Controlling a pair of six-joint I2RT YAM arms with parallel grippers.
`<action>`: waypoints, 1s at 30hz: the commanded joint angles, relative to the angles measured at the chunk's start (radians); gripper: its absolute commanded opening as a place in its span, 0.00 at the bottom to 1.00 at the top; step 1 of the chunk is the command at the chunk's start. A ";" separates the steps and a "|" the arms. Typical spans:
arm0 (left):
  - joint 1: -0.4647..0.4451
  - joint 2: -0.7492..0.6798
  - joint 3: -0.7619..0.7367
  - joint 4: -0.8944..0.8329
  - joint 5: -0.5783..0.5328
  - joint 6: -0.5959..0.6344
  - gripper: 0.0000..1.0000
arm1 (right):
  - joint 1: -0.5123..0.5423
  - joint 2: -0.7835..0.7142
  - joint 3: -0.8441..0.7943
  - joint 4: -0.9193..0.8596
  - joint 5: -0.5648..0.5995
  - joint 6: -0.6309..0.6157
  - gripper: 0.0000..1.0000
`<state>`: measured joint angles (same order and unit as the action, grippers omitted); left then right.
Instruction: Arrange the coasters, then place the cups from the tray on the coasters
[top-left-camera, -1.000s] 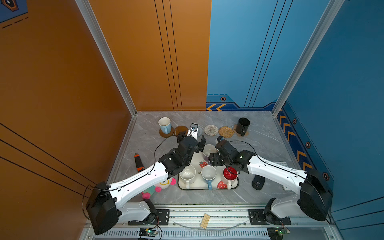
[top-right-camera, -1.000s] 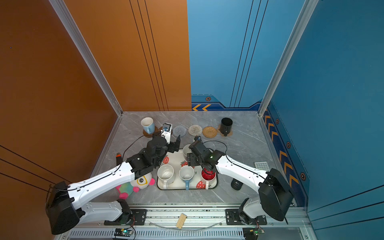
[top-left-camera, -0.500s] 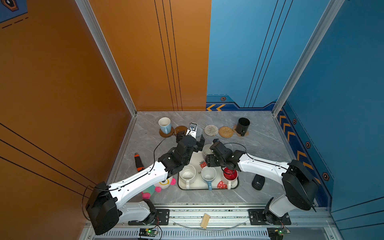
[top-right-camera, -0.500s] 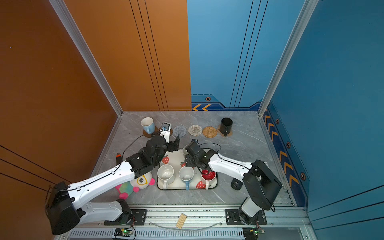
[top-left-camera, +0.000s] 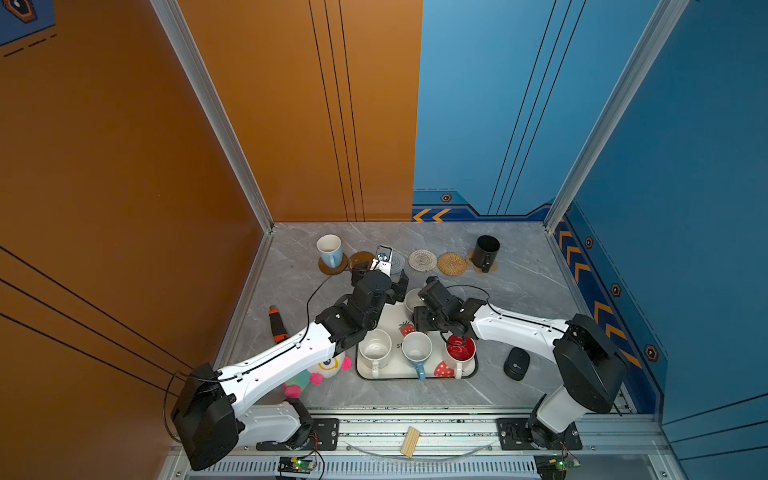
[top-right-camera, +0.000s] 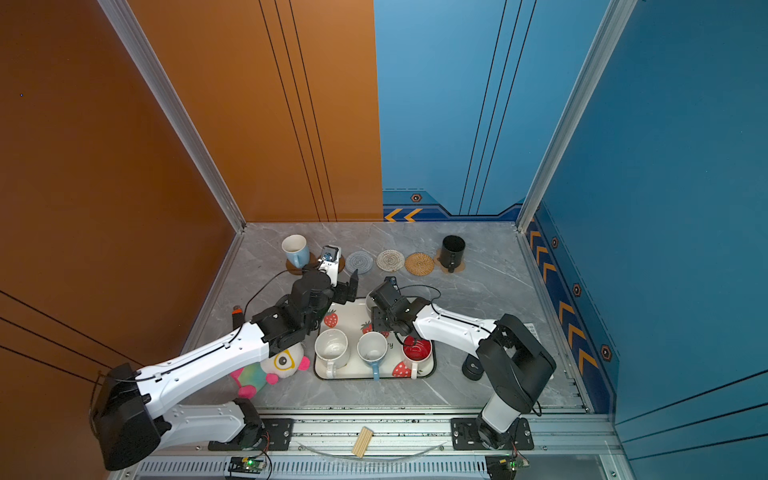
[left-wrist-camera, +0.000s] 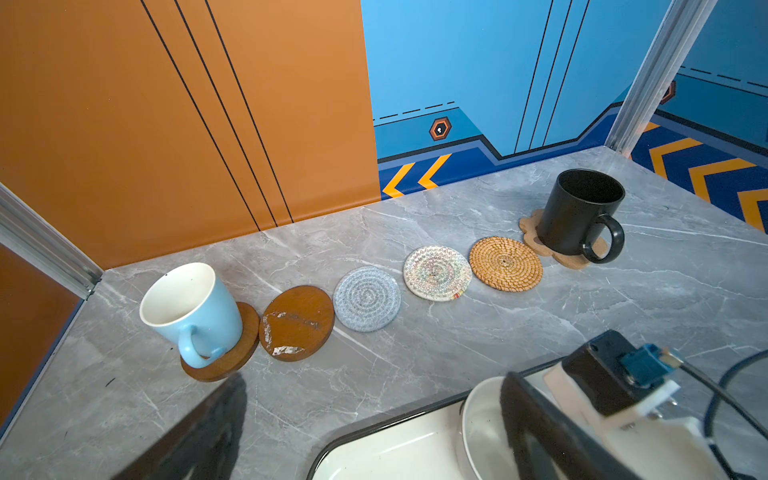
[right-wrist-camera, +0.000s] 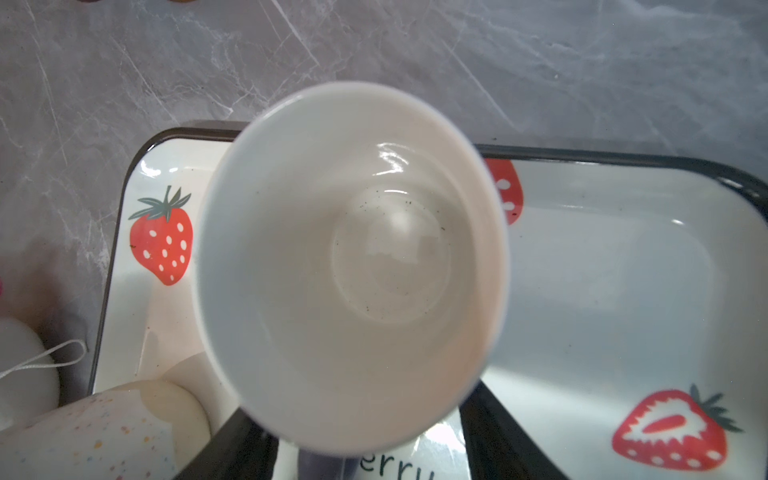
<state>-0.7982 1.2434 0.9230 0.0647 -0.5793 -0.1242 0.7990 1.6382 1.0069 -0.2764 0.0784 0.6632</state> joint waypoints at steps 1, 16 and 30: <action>0.011 0.001 -0.007 0.021 0.014 -0.013 0.96 | -0.013 0.018 0.013 -0.006 0.005 0.007 0.61; 0.019 -0.020 -0.024 0.016 0.010 -0.019 0.96 | -0.058 0.011 0.006 -0.022 -0.015 -0.025 0.54; 0.024 -0.008 -0.014 0.018 0.024 -0.020 0.96 | -0.070 0.001 0.010 -0.043 -0.020 -0.049 0.48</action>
<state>-0.7853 1.2434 0.9146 0.0643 -0.5713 -0.1291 0.7456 1.6447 1.0069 -0.3065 0.0254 0.6243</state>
